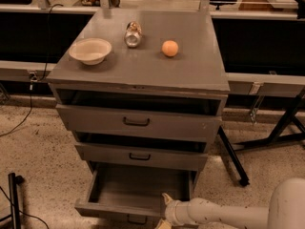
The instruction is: Close bottom drawer
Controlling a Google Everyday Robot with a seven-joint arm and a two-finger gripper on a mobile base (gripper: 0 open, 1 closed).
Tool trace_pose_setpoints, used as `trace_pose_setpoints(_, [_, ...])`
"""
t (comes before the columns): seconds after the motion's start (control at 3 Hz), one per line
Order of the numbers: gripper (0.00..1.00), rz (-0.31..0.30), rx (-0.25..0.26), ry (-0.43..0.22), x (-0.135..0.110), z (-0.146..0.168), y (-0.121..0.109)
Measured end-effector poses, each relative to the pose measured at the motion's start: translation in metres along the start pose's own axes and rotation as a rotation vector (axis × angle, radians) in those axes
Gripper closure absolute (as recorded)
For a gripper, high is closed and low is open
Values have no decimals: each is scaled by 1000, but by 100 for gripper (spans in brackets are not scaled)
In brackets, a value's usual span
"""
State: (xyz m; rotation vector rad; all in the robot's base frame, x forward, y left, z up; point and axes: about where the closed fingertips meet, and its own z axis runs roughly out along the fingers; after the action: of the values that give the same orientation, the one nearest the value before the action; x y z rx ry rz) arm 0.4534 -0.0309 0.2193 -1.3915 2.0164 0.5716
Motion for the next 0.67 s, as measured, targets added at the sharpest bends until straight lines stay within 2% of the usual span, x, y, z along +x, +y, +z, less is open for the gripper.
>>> trace_pose_setpoints(0.33, [0, 42, -21, -12, 27, 1, -10])
trace_pose_setpoints(0.67, [18, 60, -32, 2, 42, 6, -20])
